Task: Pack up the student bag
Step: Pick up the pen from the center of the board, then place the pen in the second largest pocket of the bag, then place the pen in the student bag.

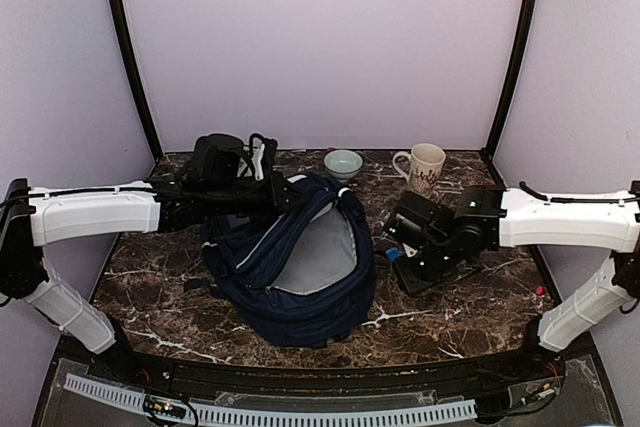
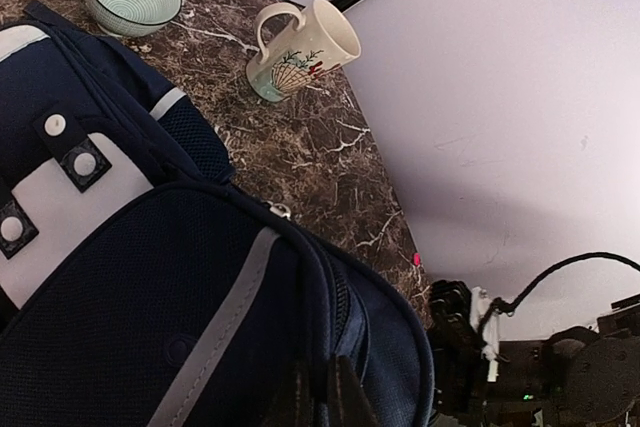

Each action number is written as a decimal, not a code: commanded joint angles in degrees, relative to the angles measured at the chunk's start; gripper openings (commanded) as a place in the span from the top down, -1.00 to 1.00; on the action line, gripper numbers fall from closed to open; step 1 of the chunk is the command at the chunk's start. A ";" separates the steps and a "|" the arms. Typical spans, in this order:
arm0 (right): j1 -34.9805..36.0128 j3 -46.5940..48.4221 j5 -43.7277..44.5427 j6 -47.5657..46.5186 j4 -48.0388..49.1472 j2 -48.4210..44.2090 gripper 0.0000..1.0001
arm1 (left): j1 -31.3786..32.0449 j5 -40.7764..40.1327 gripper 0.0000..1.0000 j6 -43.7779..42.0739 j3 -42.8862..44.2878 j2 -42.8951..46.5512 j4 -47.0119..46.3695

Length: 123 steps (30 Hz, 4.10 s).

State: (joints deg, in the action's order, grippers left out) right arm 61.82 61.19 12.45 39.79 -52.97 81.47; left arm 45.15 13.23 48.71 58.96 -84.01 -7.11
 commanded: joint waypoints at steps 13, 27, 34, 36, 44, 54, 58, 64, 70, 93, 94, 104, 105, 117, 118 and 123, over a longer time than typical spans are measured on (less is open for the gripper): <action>-0.21 6.35 -21.98 -3.67 5.17 -7.86 1.00 | 0.01 5.02 1.00 0.06 4.67 -2.21 -8.03; -2.10 6.86 -26.49 -4.45 9.01 -6.37 1.00 | 3.98 5.96 1.00 -0.54 7.48 -4.43 -10.19; -6.10 8.30 -27.48 -3.06 10.56 -1.94 1.00 | 5.11 6.04 1.00 -1.96 8.87 -4.44 -11.08; -6.95 9.38 -27.84 -3.18 11.12 0.07 1.00 | 5.21 5.79 1.00 -2.12 8.84 -4.09 -10.85; -10.85 12.49 -30.21 -4.15 14.74 7.08 1.00 | 5.22 1.69 1.00 0.21 5.45 -1.03 -12.11; -12.78 14.19 -33.40 -2.36 24.93 10.93 1.00 | 4.63 -1.07 1.00 8.24 6.42 -2.88 -17.42; -12.78 14.75 -33.83 -1.91 27.76 12.08 0.96 | 4.43 -1.09 1.00 10.88 6.57 -3.47 -20.01; -13.23 14.21 -27.93 -7.44 23.29 10.30 0.45 | 4.00 -0.08 1.00 11.64 9.09 -5.20 -19.92; -15.27 10.19 -29.49 -13.70 21.07 4.58 0.19 | 3.68 -2.32 1.00 12.15 8.91 -6.53 -20.25; -15.43 1.67 -18.16 -21.83 17.96 -11.96 0.16 | 3.55 -4.84 1.00 13.31 24.25 -15.69 -1.94; -15.15 -0.02 -17.23 -19.98 18.88 -13.76 0.14 | 3.55 -3.73 1.00 13.33 24.19 -16.46 -2.69; 3.60 -9.23 6.08 4.91 20.34 -23.17 0.11 | 3.46 8.26 1.00 20.30 23.67 -25.09 -8.17; 5.55 -8.65 7.91 6.94 19.18 -22.47 0.11 | 3.46 8.23 1.00 21.14 23.67 -25.90 -8.64; 14.82 -6.89 15.25 9.41 20.10 -17.75 0.09 | 3.73 8.62 -0.39 -11.04 40.98 -28.54 19.62; 14.86 -7.33 16.13 8.82 20.77 -17.98 0.09 | 3.99 6.74 -0.41 -15.71 41.43 -27.31 23.32; 14.76 -10.32 18.47 9.08 23.44 -20.10 0.07 | 5.29 -0.38 -0.37 -41.94 33.03 -14.48 33.79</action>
State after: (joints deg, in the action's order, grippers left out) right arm 76.25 53.15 27.33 49.15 -32.99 63.35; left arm 49.21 18.13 33.10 97.78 -111.15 12.69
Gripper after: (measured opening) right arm 0.462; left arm 0.701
